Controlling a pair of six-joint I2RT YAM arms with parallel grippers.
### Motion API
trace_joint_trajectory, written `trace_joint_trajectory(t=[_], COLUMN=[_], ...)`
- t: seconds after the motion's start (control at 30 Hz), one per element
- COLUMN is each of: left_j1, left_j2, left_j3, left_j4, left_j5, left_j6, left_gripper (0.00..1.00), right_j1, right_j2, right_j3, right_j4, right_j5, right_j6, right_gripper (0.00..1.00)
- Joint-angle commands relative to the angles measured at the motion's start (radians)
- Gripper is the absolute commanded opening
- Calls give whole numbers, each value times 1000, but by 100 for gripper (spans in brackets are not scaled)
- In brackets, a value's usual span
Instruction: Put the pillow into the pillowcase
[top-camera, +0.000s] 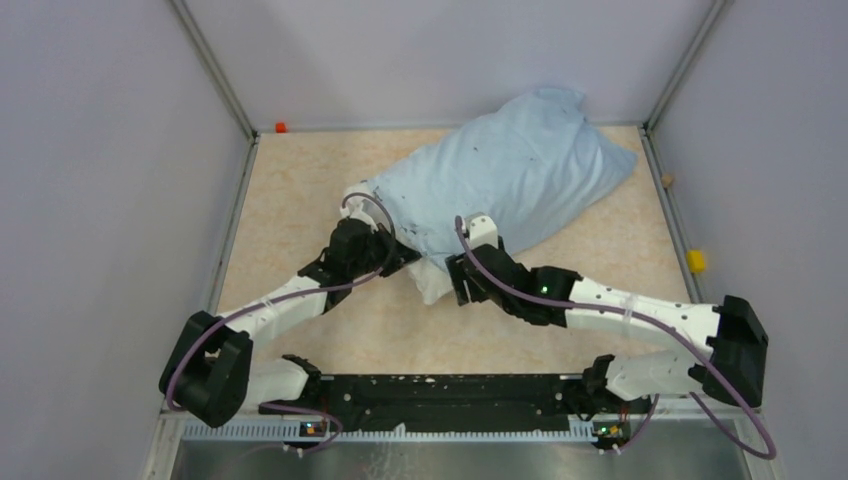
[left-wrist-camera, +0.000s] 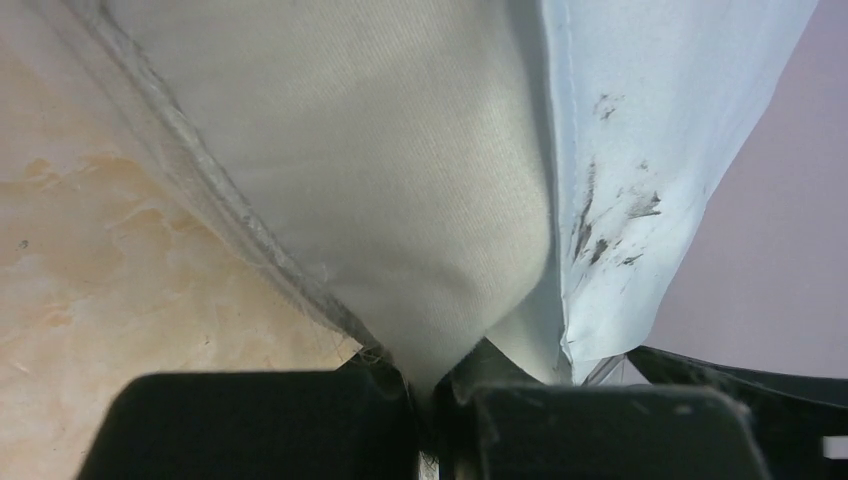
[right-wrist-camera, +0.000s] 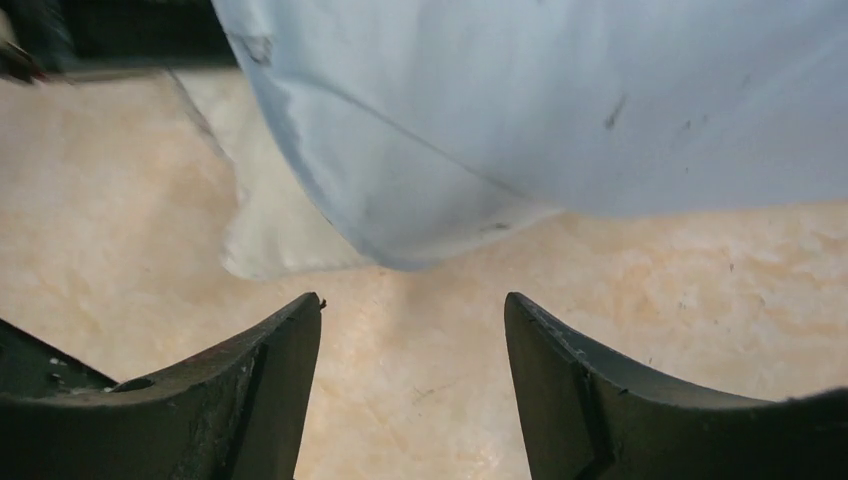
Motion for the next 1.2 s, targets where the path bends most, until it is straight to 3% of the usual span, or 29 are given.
trace_joint_trajectory(t=[0.0,0.33,0.5,0.53,0.6,0.7,0.73,0.83,0.97,1.07,1.17], left_j1=[1,1,1,1,2,1,0,0,-15,-63,-90], left_j2=[-9,-8,-4,-4,-9,-8,-6,7,68,114,137], left_j3=[60,133,149,151,156,156,152,145,153,186,188], left_j4=[12,-51,-66,-71,-78,-87,-89,-73,-27,-22,-6], left_j5=[-6,-5,-11,-15,-30,-61,-73,-93,-95,-149,-174], left_j6=[26,51,60,62,68,75,74,67,43,38,10], left_gripper=[0,0,0,0,0,0,0,0,0,0,0], right_j1=[7,4,-3,-7,-14,-14,-12,35,183,286,282], right_j2=[-73,119,271,295,318,299,285,218,132,184,227], right_j3=[-155,-246,-163,-138,-93,-47,-30,26,108,228,288], right_j4=[210,471,415,365,271,172,132,37,147,151,121], right_j5=[67,216,419,461,504,508,505,505,341,258,197], right_j6=[32,48,120,157,222,252,257,234,21,-54,-60], right_gripper=[67,74,74,71,55,8,0,0,0,0,0])
